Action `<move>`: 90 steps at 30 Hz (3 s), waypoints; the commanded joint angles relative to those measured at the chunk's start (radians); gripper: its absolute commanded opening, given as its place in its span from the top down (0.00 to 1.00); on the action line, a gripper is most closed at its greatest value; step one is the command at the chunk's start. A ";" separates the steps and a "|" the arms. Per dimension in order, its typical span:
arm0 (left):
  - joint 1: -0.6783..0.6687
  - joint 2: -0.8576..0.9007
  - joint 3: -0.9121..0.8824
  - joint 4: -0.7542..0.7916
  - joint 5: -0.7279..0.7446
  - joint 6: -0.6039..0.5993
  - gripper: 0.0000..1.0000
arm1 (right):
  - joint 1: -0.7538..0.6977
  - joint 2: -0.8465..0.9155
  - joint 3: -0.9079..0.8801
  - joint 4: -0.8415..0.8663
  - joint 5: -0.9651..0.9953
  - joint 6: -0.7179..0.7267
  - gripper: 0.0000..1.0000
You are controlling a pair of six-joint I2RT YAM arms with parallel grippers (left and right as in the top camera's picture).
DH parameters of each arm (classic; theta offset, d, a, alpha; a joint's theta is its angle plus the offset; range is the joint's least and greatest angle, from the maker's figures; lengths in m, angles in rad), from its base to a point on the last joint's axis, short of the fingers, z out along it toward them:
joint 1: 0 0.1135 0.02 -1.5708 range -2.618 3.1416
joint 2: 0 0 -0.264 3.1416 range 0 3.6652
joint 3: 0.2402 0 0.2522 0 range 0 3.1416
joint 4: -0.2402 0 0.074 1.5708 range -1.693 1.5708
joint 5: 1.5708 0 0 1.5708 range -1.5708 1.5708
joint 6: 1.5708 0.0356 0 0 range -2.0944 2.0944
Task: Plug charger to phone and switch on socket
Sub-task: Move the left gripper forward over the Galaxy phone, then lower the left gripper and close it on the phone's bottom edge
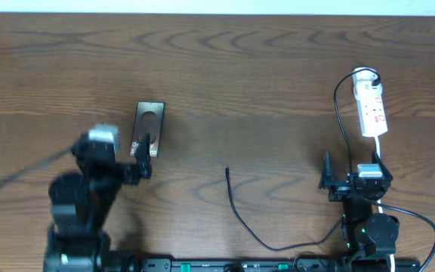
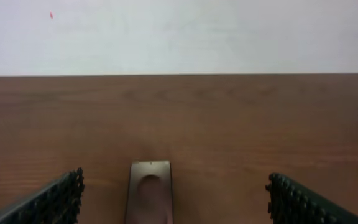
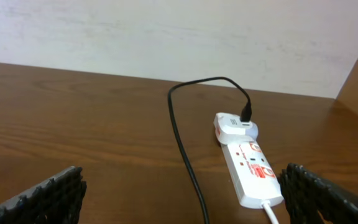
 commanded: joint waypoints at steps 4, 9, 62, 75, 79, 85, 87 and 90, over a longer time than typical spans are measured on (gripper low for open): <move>-0.001 0.485 0.451 -0.303 -0.001 0.015 0.07 | 0.007 -0.005 -0.001 -0.004 0.010 -0.014 0.01; 0.000 0.835 0.756 -0.593 -0.008 0.031 0.07 | 0.007 -0.005 -0.001 -0.004 0.010 -0.014 0.01; 0.005 1.431 0.822 -0.582 -0.119 -0.039 0.02 | 0.007 -0.005 -0.001 -0.004 0.010 -0.014 0.01; 0.005 1.463 0.822 -0.563 -0.119 -0.006 0.02 | 0.007 -0.005 -0.001 -0.004 0.010 -0.014 0.01; 0.004 1.463 0.822 -0.576 -0.119 0.019 0.02 | 0.007 -0.005 -0.001 -0.004 0.010 -0.014 0.01; 0.002 1.463 0.816 -0.579 -0.119 0.026 0.02 | 0.007 -0.005 -0.001 -0.004 0.010 -0.014 0.01; 0.001 1.463 0.811 -0.579 -0.119 0.033 0.02 | 0.007 -0.005 -0.001 -0.004 0.010 -0.014 0.01; -0.006 1.463 0.804 -0.579 -0.119 0.033 0.02 | 0.007 -0.005 -0.001 -0.004 0.010 -0.014 0.01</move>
